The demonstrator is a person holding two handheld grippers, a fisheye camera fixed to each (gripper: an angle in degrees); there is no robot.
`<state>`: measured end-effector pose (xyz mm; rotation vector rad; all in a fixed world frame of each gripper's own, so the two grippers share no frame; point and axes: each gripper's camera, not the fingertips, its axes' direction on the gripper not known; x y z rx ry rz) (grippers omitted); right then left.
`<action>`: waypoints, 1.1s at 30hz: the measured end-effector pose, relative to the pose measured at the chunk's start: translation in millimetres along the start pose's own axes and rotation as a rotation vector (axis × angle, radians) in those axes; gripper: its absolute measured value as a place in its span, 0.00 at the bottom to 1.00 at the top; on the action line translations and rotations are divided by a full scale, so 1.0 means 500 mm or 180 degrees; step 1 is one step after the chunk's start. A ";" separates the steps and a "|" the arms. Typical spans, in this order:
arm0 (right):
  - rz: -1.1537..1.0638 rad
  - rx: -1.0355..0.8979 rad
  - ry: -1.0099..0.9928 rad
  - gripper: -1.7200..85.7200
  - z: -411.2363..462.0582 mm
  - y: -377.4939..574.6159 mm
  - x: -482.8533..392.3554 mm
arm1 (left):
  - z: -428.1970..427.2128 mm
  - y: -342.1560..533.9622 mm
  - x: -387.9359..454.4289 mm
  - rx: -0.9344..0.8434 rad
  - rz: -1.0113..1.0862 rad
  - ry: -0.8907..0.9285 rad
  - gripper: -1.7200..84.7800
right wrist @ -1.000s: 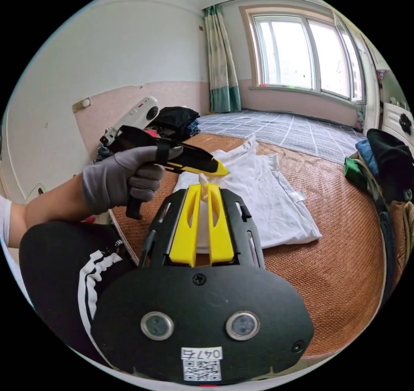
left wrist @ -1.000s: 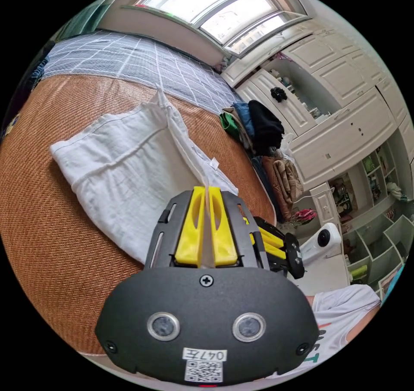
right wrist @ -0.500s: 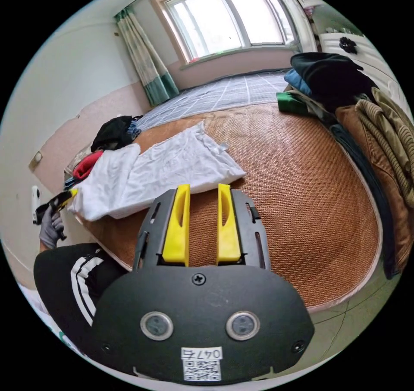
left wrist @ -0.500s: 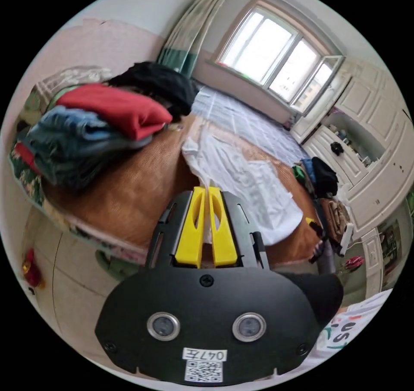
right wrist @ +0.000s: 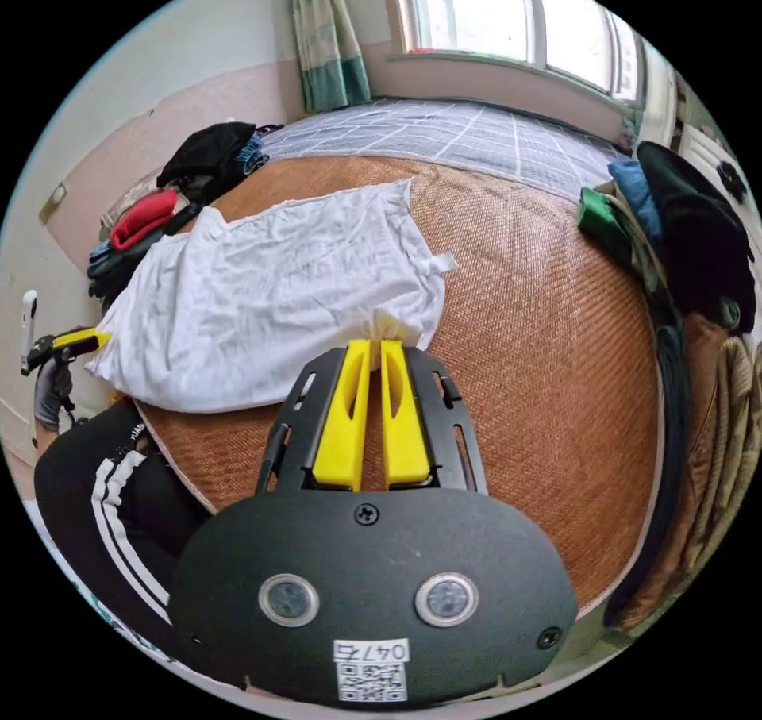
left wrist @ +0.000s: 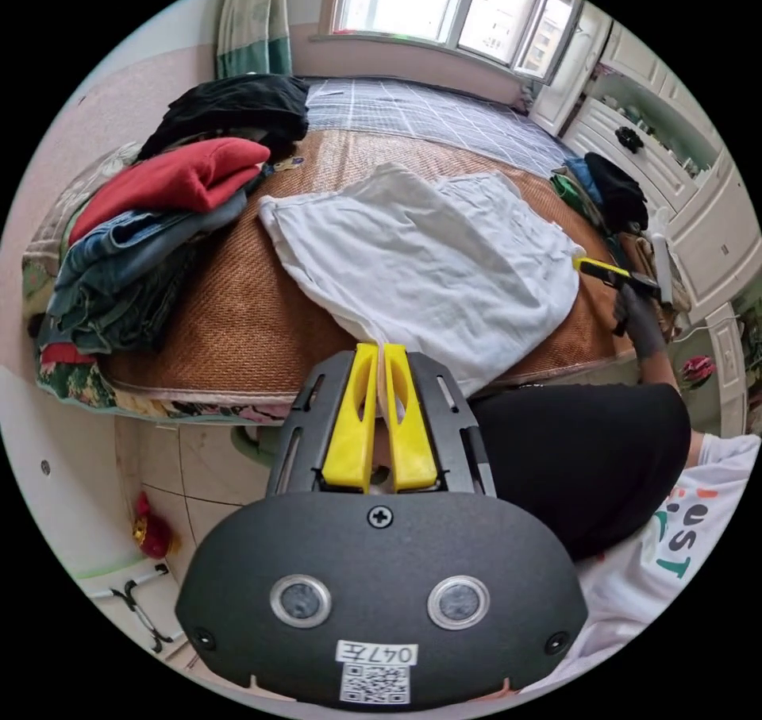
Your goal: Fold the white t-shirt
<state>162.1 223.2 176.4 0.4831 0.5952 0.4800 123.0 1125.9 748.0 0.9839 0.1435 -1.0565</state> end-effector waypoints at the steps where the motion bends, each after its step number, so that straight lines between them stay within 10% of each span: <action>1: -0.0163 -0.0068 0.0155 0.01 0.019 -0.040 0.000 | 0.012 -0.015 0.005 -0.0046 0.0031 0.0088 0.01; 14: 0.0586 0.0666 0.0079 0.10 0.005 -0.266 0.127 | 0.035 -0.196 0.257 0.0198 0.0639 0.1367 0.10; 28: -0.0540 -0.0147 -0.0294 0.10 0.083 -0.024 -0.222 | 0.069 -0.470 0.057 0.0510 0.0000 0.0094 0.01; 33: -0.0397 -0.0049 -0.0113 0.09 0.088 -0.075 -0.184 | 0.173 -0.509 0.064 -0.0165 0.0151 -0.0230 0.01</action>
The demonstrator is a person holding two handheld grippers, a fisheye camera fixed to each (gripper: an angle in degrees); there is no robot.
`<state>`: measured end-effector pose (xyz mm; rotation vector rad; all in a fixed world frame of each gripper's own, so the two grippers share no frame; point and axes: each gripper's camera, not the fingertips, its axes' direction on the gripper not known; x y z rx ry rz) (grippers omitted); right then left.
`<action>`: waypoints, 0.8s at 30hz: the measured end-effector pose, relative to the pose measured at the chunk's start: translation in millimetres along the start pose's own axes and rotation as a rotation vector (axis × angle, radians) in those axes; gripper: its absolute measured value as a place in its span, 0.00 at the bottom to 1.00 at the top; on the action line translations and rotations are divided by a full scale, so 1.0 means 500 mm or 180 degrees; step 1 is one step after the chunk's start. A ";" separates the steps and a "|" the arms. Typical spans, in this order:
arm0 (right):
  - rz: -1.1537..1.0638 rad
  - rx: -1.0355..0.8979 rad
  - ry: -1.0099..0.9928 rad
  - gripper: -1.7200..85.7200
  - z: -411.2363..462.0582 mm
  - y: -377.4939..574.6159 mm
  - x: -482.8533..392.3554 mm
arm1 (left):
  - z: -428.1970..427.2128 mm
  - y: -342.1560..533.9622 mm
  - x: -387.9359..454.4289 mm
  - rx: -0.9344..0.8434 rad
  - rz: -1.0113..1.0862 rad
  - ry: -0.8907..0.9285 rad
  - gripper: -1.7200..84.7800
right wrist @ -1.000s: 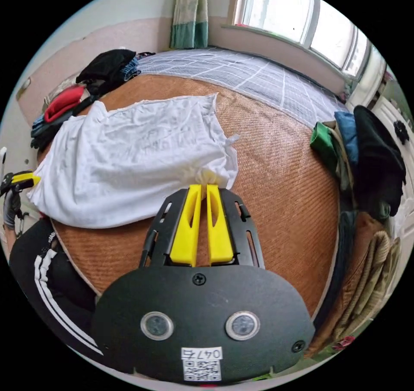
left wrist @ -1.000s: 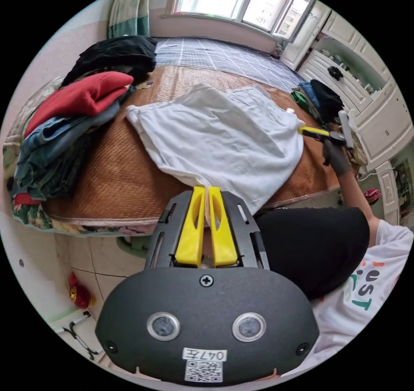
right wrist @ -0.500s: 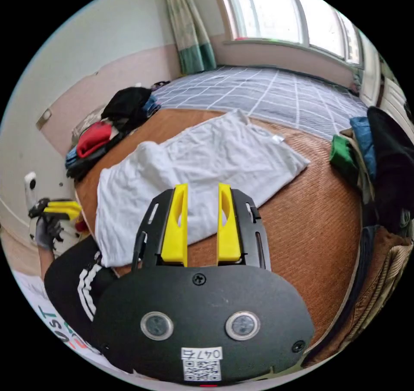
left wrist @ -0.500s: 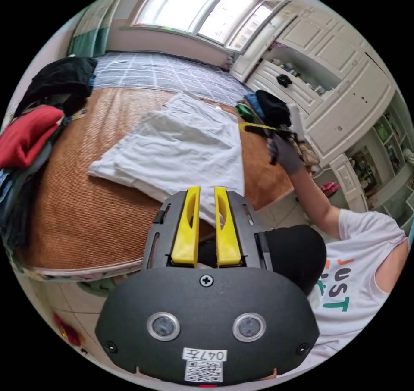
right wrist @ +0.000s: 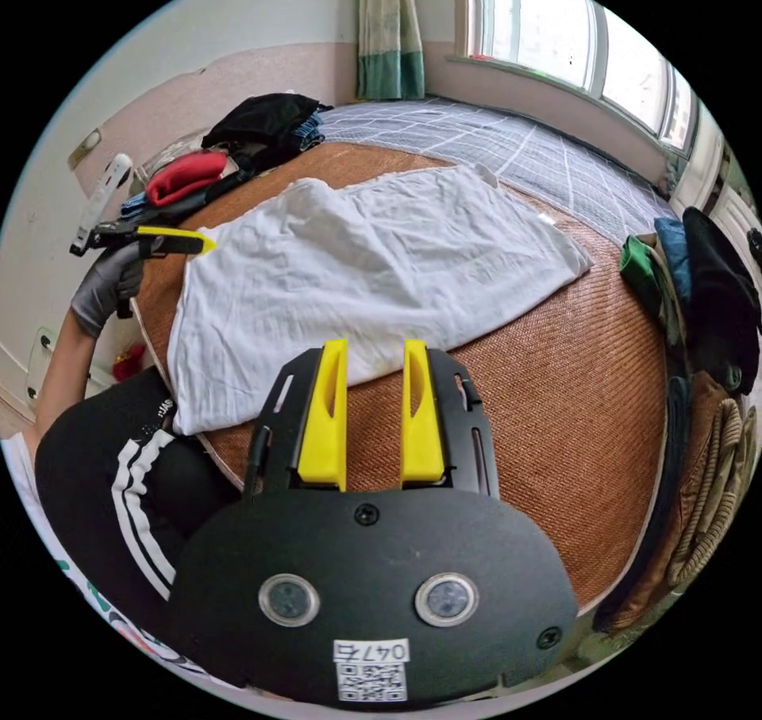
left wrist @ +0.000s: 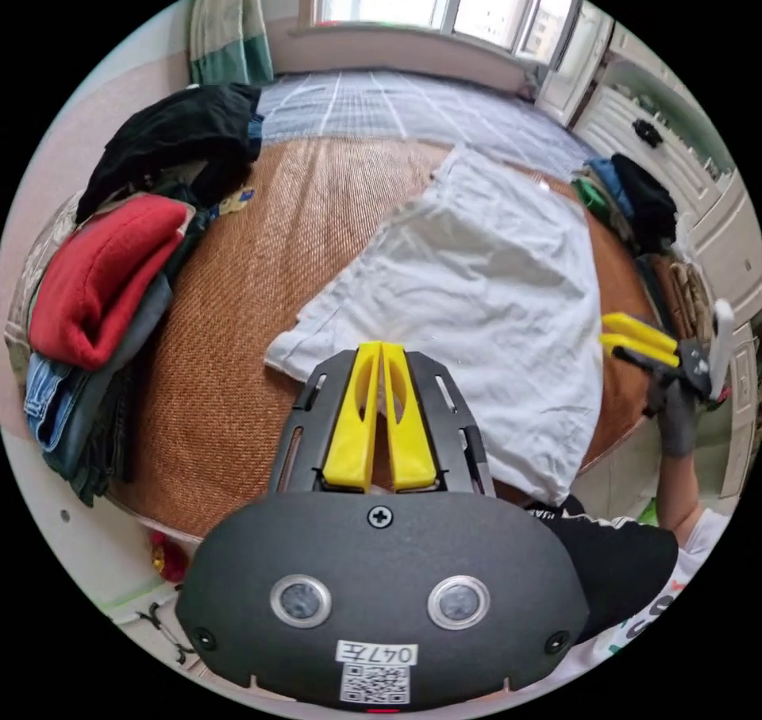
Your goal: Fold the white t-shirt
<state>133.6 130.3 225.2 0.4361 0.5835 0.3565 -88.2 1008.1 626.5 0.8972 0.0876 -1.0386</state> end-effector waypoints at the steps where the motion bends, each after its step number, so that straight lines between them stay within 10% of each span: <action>1: 0.0021 0.0037 0.0022 0.09 -0.003 -0.012 0.015 | -0.007 0.013 0.000 0.0095 0.0013 0.0015 0.01; 15: -0.0318 0.0128 0.0008 0.09 0.051 -0.113 0.038 | -0.210 0.129 -0.071 0.1023 -0.0221 0.0303 0.10; 24: -0.0243 0.0078 -0.0330 0.09 0.096 -0.029 0.038 | -0.120 -0.064 -0.049 0.0436 -0.0067 0.0205 0.11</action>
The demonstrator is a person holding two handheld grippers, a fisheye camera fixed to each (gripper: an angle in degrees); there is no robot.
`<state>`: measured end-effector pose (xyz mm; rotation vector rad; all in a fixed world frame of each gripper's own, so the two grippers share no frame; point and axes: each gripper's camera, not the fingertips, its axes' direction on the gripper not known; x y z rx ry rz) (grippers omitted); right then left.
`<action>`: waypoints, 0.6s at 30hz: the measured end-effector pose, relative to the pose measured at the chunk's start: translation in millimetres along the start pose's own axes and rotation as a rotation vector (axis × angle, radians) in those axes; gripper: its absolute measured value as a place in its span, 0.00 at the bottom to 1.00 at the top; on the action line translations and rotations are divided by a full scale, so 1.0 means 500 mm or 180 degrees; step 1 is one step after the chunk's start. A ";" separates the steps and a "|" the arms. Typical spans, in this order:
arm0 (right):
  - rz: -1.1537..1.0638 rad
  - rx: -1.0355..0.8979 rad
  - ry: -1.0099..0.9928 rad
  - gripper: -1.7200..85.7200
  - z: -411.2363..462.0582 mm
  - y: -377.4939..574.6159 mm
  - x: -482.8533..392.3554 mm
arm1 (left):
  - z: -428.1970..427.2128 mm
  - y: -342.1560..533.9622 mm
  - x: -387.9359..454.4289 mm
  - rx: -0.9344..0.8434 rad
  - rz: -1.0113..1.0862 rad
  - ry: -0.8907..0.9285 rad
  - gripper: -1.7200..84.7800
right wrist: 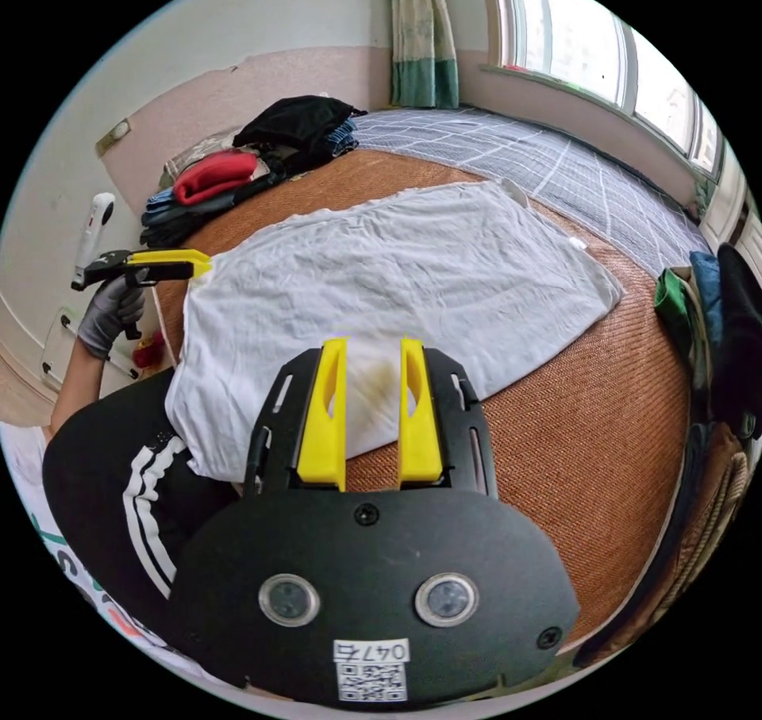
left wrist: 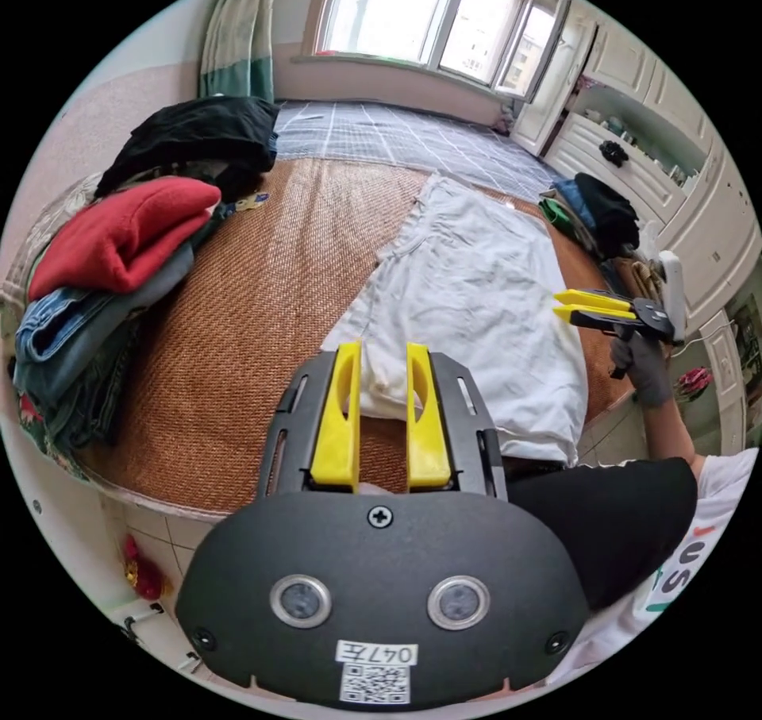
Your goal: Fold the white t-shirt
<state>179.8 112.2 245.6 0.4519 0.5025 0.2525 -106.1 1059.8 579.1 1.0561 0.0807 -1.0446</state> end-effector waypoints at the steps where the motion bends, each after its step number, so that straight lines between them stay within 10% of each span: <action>1: 0.0050 0.0037 -0.0037 0.09 -0.006 0.017 0.009 | 0.014 -0.016 0.010 -0.0077 -0.0015 -0.0057 0.09; 9: 0.0321 0.0216 -0.0165 0.08 -0.043 0.105 0.088 | -0.128 -0.058 0.258 0.0768 0.0984 0.0748 0.01; 18: 0.0529 0.0548 -0.0090 0.09 -0.098 0.135 0.164 | -0.043 -0.133 0.518 -0.0374 0.2070 0.0597 0.01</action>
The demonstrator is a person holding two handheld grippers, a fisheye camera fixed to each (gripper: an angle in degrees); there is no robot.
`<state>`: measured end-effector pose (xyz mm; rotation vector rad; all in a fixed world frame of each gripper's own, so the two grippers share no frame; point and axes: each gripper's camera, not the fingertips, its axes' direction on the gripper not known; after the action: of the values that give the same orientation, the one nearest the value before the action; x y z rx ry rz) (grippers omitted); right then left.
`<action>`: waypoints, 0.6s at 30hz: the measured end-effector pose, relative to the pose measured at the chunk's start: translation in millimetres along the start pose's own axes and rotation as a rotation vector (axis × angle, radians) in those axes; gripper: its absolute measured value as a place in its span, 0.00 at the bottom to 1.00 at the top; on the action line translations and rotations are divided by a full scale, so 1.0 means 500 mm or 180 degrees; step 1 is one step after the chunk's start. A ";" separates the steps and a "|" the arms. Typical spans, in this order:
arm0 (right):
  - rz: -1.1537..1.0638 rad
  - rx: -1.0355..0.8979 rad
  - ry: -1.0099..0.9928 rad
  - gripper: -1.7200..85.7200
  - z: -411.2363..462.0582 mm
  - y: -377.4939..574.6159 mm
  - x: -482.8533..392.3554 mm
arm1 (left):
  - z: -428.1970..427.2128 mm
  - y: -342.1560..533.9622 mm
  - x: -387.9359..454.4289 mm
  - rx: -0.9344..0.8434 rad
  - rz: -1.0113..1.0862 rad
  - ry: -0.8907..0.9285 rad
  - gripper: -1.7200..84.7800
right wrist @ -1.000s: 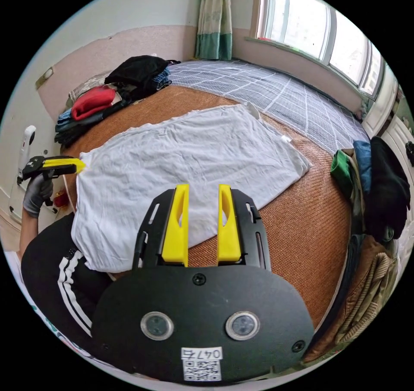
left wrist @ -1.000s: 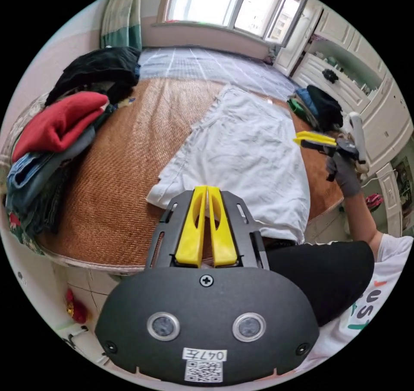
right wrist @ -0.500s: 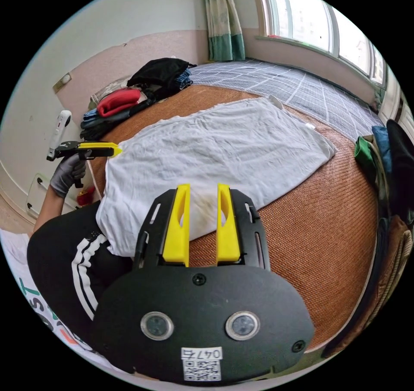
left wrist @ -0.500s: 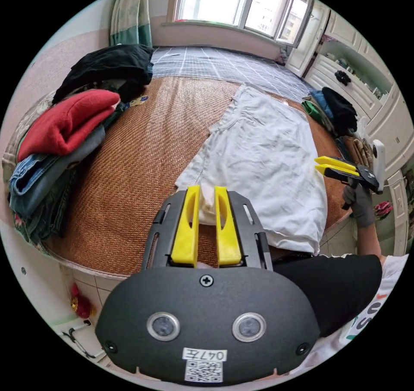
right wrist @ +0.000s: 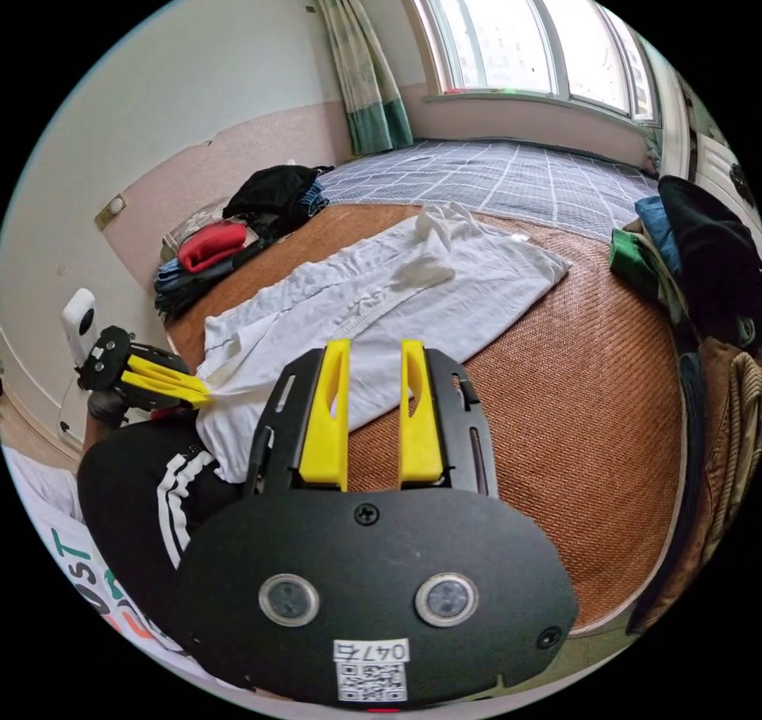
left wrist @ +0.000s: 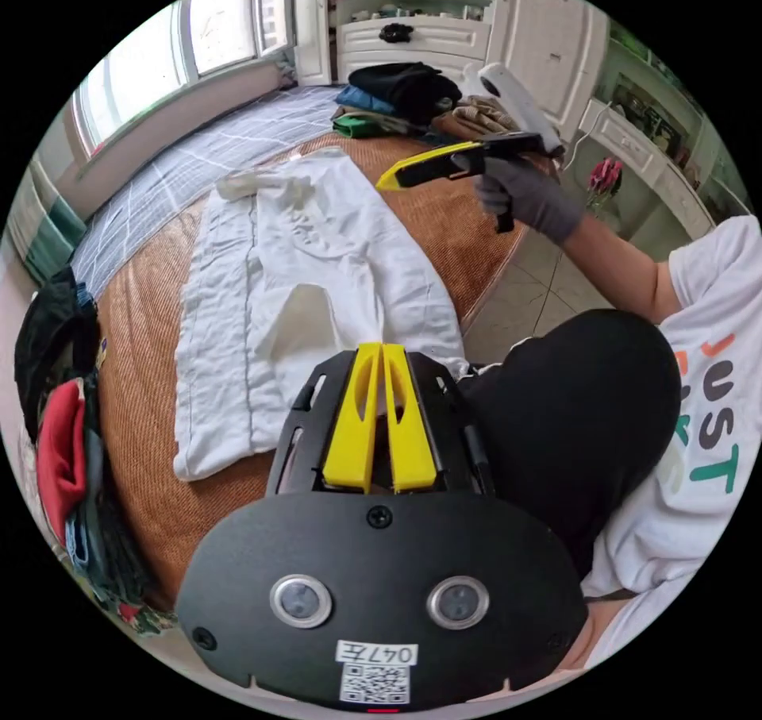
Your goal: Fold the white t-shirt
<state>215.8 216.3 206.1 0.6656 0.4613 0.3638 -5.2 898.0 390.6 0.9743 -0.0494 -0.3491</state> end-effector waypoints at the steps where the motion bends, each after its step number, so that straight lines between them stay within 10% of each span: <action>1: -0.0012 -0.0019 0.0018 0.09 -0.001 -0.003 0.008 | -0.012 0.004 -0.020 0.0014 -0.0044 0.0054 0.01; 18: -0.0445 -0.0182 0.0322 0.08 0.147 -0.305 0.134 | -0.200 0.032 -0.120 -0.0138 -0.0028 -0.0066 0.01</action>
<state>336.7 98.9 137.1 0.5579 0.5884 0.2781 -38.1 1004.9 354.3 0.9283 -0.0563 -0.3672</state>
